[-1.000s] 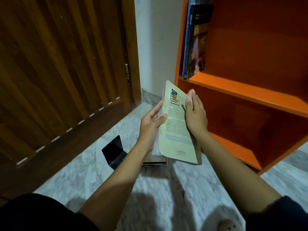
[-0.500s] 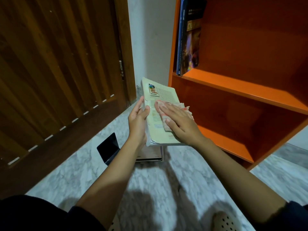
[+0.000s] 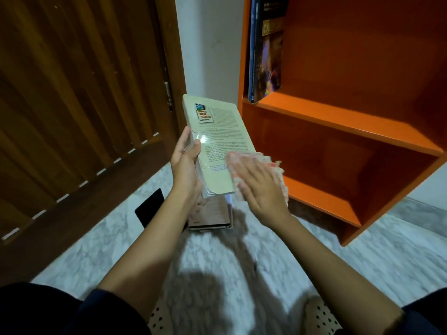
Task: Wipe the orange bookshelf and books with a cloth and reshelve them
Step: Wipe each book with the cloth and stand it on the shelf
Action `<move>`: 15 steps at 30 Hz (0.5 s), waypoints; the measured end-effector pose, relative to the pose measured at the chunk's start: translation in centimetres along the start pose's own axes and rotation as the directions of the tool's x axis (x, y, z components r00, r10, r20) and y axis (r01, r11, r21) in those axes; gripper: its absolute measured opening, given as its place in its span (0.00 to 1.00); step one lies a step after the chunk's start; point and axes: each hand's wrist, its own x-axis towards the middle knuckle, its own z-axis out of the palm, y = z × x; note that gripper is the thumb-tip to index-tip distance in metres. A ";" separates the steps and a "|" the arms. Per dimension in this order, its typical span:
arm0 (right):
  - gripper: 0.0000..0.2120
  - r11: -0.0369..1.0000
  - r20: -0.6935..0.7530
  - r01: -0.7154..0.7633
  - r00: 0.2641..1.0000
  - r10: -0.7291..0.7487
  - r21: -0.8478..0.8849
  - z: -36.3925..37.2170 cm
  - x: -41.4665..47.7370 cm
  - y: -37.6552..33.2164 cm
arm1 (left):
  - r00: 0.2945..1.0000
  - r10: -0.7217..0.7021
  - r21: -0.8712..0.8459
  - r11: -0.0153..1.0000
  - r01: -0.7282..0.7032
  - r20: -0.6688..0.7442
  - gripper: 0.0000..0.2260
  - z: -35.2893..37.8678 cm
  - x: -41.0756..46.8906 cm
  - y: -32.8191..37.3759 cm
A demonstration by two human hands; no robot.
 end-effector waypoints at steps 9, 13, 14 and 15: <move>0.32 0.204 0.320 -0.470 0.803 0.503 0.859 -3.0 2.2 1.0 | 0.983 0.035 0.065 0.997 -0.048 0.181 0.19 0.7 -0.2 0.6; 0.37 -0.053 0.381 -0.410 0.781 0.494 0.911 -3.1 2.1 1.2 | 0.977 0.062 0.152 0.984 -0.094 0.203 0.19 1.0 0.4 0.6; 0.35 -0.045 0.343 -0.376 0.784 0.517 0.926 -3.2 2.1 1.0 | 0.974 0.068 0.184 0.977 -0.109 0.214 0.19 1.0 0.5 0.5; 0.35 -0.024 0.299 -0.341 0.789 0.536 0.940 -3.4 2.2 0.9 | 0.969 0.069 0.223 0.967 -0.123 0.237 0.19 1.0 0.6 0.3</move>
